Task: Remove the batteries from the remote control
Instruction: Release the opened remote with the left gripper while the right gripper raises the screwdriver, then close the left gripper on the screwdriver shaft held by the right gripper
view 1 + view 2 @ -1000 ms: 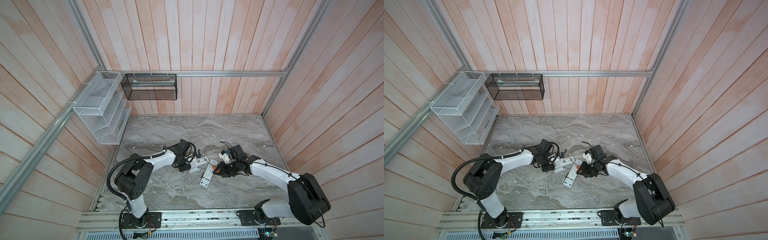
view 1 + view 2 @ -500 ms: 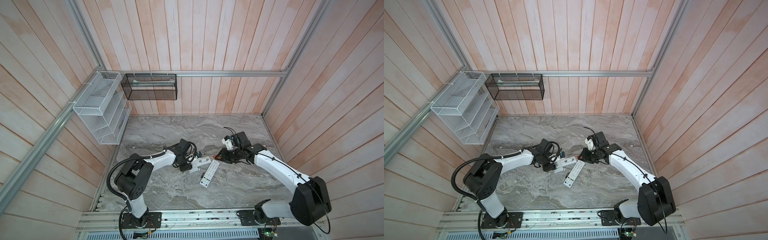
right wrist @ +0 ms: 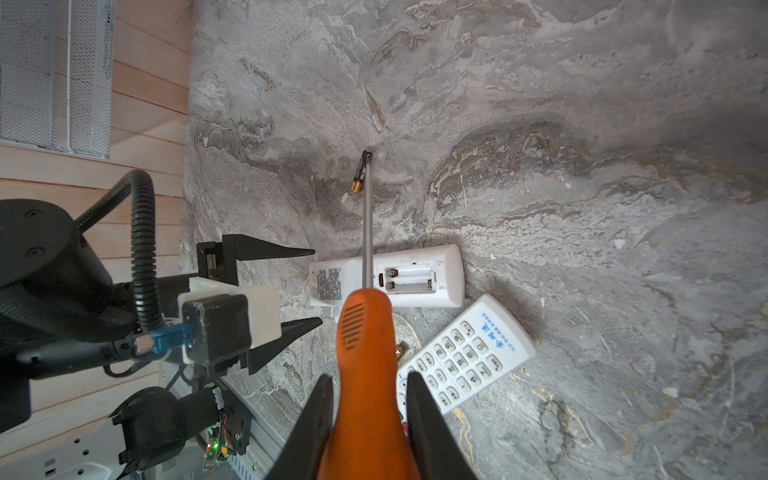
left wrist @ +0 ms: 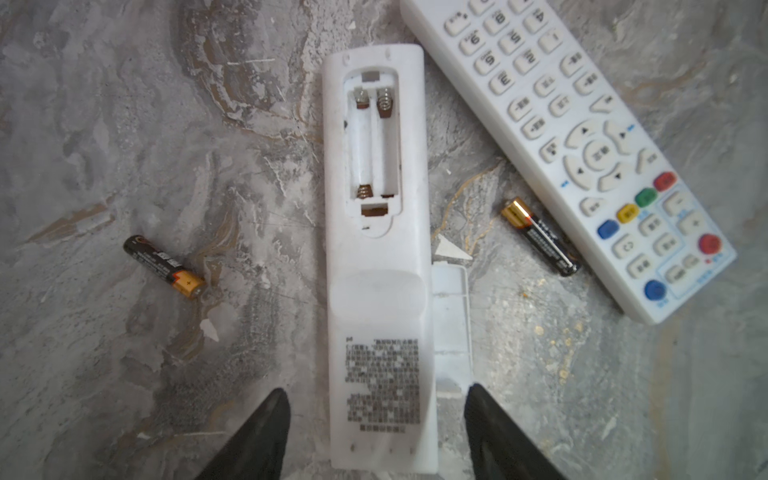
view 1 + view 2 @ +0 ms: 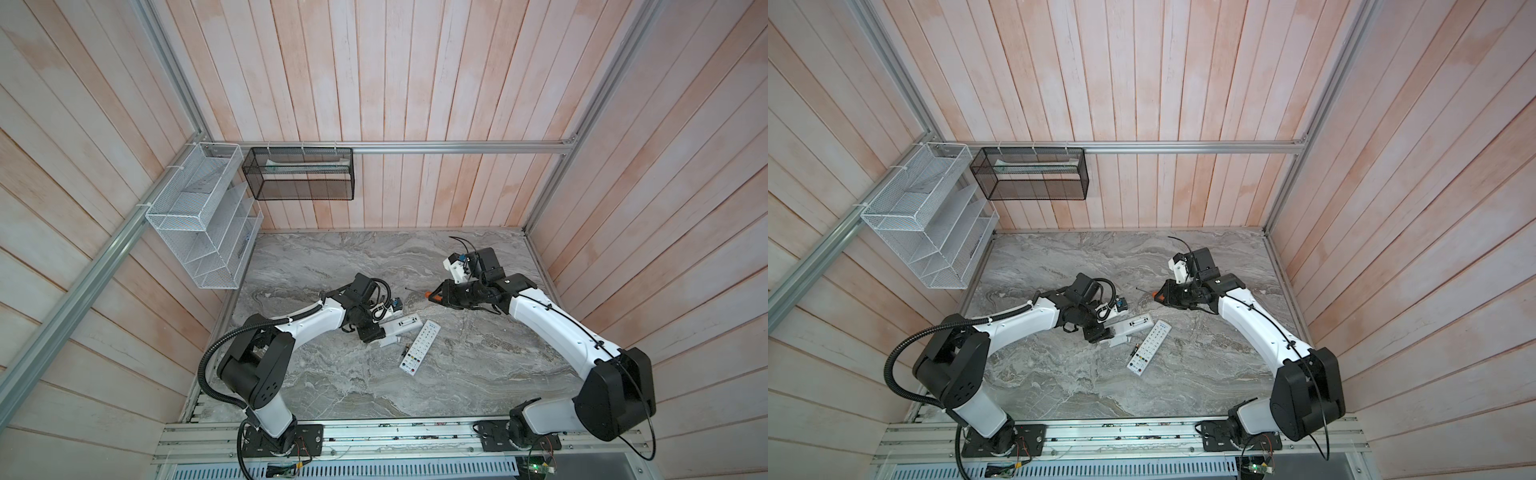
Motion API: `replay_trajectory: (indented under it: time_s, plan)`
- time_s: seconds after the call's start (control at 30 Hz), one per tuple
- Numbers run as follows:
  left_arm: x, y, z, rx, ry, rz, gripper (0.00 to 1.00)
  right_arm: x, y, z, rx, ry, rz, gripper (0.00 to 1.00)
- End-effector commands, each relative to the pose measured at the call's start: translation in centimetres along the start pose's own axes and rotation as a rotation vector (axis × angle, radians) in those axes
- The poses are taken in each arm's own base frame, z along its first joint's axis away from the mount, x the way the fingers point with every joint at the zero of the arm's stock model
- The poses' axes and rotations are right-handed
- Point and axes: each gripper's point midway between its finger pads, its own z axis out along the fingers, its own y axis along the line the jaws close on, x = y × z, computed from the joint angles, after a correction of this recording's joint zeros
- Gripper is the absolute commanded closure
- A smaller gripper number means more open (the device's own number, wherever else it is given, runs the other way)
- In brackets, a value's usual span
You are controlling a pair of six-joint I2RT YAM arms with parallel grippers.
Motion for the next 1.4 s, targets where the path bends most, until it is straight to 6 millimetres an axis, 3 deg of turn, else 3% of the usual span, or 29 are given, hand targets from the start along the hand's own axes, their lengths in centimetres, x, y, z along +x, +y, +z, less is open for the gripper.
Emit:
replay_trajectory:
  time_s: [0.0, 0.13, 0.23, 0.33, 0.63, 0.83, 1.1, 1.37]
  plan:
    - [-4.1, 1.8, -3.9, 0.003, -0.149, -0.105, 0.28, -2.0, 1.6, -1.2, -0.045, -0.070, -0.051, 1.00]
    - [-7.6, 4.8, -8.0, 0.019, -0.302, -0.362, 0.17, -4.0, 2.3, -1.8, -0.051, -0.168, -0.078, 1.00]
    - [-9.1, 6.7, -10.3, 0.080, -0.377, -0.612, 0.10, -5.5, 2.4, -2.4, -0.036, -0.247, -0.110, 1.00]
    - [-10.2, 7.1, -12.0, 0.245, -0.458, -0.820, 0.00, -7.0, 2.5, -3.2, -0.017, -0.339, -0.134, 1.00]
    - [-11.9, 7.2, -17.3, 0.494, -0.717, -1.122, 0.00, -9.2, 2.7, -5.9, 0.039, -0.520, -0.213, 1.00]
    - [-12.0, 6.8, -18.6, 0.665, -0.807, -1.294, 0.00, -9.1, 2.8, -7.1, 0.020, -0.639, -0.258, 1.00]
    - [-11.5, 7.8, -19.6, 0.756, -0.980, -1.450, 0.00, -8.5, 3.5, -6.3, -0.026, -0.678, -0.302, 1.00]
    - [-14.1, 8.0, -19.8, 0.903, -0.999, -1.455, 0.00, -9.2, 5.0, -6.0, -0.076, -0.714, -0.349, 1.00]
